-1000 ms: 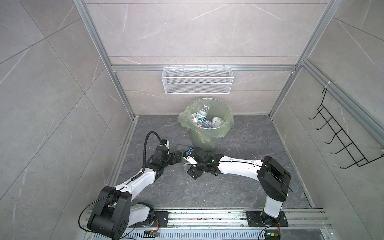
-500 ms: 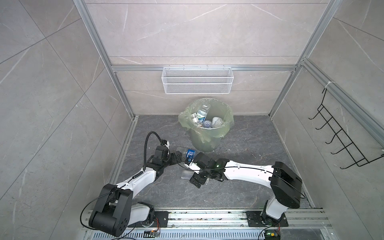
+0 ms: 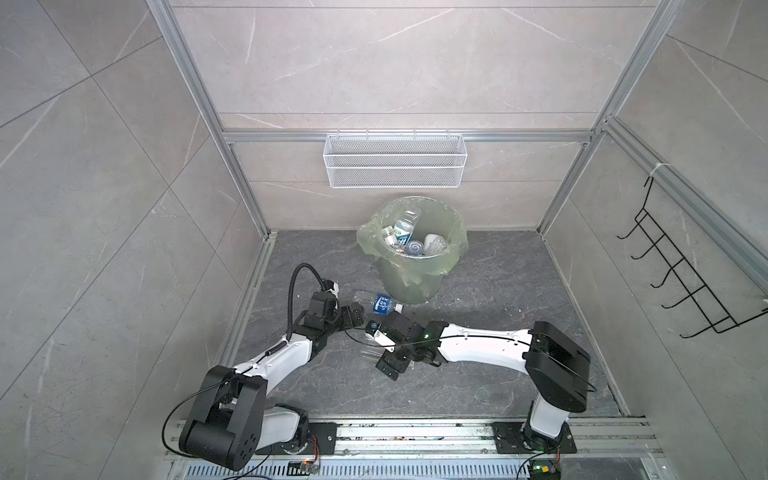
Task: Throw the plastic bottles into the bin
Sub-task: 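Close the right gripper around the green-capped clear bottle, then lift the green-capped bottle with the right gripper and carry it over the bin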
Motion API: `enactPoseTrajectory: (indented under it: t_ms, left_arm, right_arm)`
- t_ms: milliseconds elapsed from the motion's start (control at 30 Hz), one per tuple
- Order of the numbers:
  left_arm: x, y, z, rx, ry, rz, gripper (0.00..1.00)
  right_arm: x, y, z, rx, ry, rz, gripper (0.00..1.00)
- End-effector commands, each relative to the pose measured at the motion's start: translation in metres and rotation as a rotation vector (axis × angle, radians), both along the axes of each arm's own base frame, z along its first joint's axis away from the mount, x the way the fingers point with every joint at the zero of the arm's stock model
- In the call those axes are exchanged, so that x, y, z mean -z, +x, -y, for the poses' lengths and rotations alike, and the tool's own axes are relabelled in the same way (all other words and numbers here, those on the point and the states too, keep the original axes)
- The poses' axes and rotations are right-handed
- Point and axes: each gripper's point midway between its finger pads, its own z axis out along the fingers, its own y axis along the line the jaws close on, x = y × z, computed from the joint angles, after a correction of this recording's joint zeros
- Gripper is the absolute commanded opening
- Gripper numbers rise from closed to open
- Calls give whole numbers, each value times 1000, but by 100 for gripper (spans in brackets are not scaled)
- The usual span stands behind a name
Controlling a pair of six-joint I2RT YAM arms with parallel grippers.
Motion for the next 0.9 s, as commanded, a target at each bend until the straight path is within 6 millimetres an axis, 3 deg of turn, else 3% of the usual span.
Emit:
enactPoseTrajectory:
  t_ms: [0, 300, 467, 600, 867]
  left_arm:
    - [-20, 15, 6, 2, -43, 55, 99]
    - [-19, 16, 8, 7, -51, 48, 99]
    - [-18, 16, 10, 14, -60, 44, 99]
    - [-18, 17, 11, 17, -65, 44, 99]
    - [-19, 17, 20, 65, -90, 54, 99]
  right_arm:
    - [4, 15, -8, 42, -26, 39, 98]
    - [15, 17, -19, 23, -30, 20, 90]
    - [19, 12, -17, 16, -27, 8, 72]
    - [14, 9, -12, 17, -5, 10, 50]
    - [-11, 10, 14, 115, 77, 90, 34]
